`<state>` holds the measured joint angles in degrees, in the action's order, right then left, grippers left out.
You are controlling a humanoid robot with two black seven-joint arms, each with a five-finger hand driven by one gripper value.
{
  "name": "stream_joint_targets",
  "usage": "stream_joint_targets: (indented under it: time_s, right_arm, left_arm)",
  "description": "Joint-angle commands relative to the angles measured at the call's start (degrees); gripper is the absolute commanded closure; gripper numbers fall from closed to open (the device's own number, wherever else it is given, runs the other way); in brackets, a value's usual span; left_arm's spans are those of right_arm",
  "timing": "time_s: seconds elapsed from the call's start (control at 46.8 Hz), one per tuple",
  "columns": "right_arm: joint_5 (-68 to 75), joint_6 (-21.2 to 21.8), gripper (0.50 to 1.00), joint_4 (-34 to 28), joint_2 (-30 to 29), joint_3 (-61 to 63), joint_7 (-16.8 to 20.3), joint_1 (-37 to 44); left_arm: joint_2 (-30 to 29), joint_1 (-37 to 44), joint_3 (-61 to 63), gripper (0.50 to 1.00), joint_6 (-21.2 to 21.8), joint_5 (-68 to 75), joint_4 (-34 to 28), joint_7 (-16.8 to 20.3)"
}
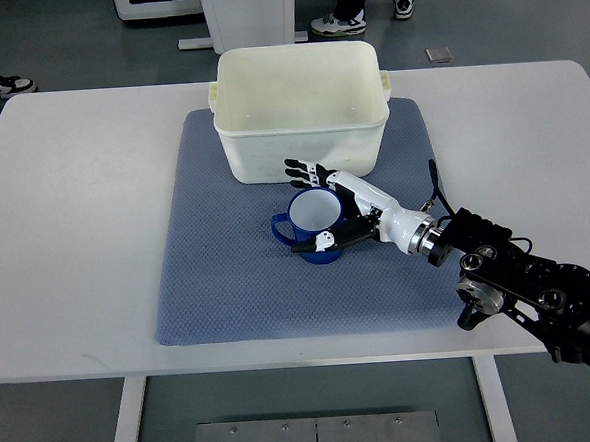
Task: Place cup in box with right hand
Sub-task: 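Close the right hand's fingers around the blue mug's body, then lift the blue mug with the right hand above the cream tub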
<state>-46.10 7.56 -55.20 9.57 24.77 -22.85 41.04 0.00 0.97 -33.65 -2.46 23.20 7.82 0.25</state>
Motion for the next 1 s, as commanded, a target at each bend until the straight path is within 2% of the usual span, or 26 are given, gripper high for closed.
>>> stream_joint_targets:
  time_s: [0.0,0.449,0.535,0.577,0.663,0.684,0.727,0.748,0.984]
  right_arm:
    - [0.0,0.0,0.5,0.3,-0.2,-0.2,-0.3,-0.1]
    - [0.3,0.0,0.5,3.1,-1.0,-1.0,-1.8,-0.4]
    - [0.4,-0.1,0.517,3.4,-1.3,-1.0,-1.8,-0.3]
    - [0.4,0.0,0.555,3.5,-1.4,-1.0,-1.9,-0.3]
    - [0.4,0.0,0.703,3.5,-1.4,-1.2,-2.2,-0.4]
    - [0.4,0.0,0.77,3.5,-1.4,-1.3,-2.4,-0.4]
    - [0.3,0.0,0.96,3.5,-1.4,-1.7,-2.5,-0.4]
    - [0.3,0.0,1.0,3.6,-1.4,-2.1,-2.5,-0.4]
    - [0.7,-1.0,1.0,5.4,-2.7,-3.1,-3.7,-0.3]
  left_arm:
    - [0.0,0.0,0.0,0.5,0.0,0.0,0.0,-0.1]
    - [0.0,0.0,0.0,0.5,0.0,0.0,0.0,-0.1]
    - [0.0,0.0,0.0,0.5,0.0,0.0,0.0,0.0]
    - [0.0,0.0,0.0,0.5,0.0,0.0,0.0,-0.1]
    - [0.0,0.0,0.0,0.5,0.0,0.0,0.0,-0.1]
    - [0.0,0.0,0.0,0.5,0.0,0.0,0.0,-0.1]
    - [0.0,0.0,0.0,0.5,0.0,0.0,0.0,0.0]
    - [0.0,0.0,0.0,0.5,0.0,0.0,0.0,0.0]
    - [0.0,0.0,0.0,0.5,0.0,0.0,0.0,-0.1]
